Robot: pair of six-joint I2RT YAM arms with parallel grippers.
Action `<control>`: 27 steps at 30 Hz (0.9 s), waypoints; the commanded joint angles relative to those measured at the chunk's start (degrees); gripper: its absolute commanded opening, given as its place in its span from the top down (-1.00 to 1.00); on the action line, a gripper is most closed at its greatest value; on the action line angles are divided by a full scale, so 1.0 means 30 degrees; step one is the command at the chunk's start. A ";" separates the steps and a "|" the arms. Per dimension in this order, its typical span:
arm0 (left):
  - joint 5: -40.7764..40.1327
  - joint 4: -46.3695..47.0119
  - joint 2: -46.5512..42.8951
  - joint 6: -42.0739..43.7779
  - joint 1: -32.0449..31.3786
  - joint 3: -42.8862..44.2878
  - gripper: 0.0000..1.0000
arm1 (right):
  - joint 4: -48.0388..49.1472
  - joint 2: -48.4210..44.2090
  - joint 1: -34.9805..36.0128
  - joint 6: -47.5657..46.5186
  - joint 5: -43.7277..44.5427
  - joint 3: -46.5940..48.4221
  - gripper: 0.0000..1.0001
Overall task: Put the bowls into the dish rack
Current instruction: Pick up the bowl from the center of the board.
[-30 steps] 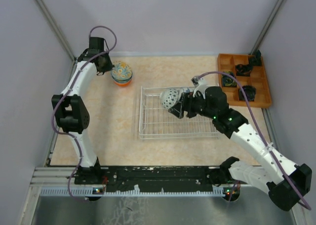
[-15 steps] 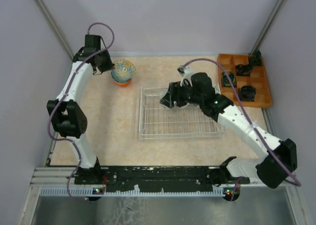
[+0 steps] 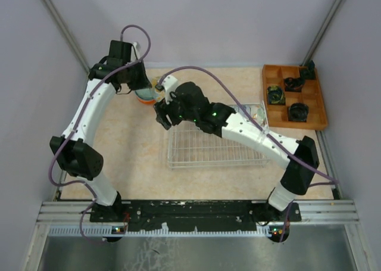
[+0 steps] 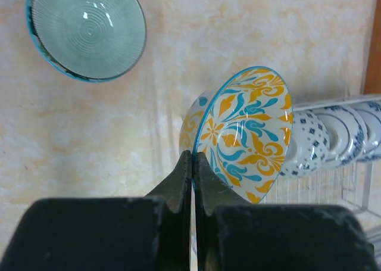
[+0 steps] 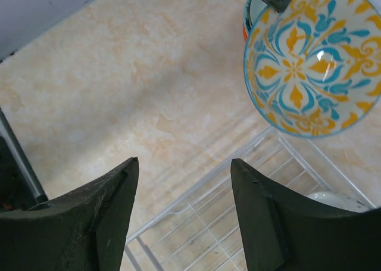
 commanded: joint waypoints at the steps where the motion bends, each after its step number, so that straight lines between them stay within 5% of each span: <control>1: 0.1666 -0.0551 -0.1313 0.0456 -0.0403 -0.0314 1.00 | 0.0705 0.0762 0.1277 -0.2976 0.3498 0.0960 -0.27; 27: 0.3433 -0.1122 -0.1879 0.0792 -0.1828 -0.0806 1.00 | 0.1829 0.1913 0.2011 -0.4347 0.6553 0.0217 0.05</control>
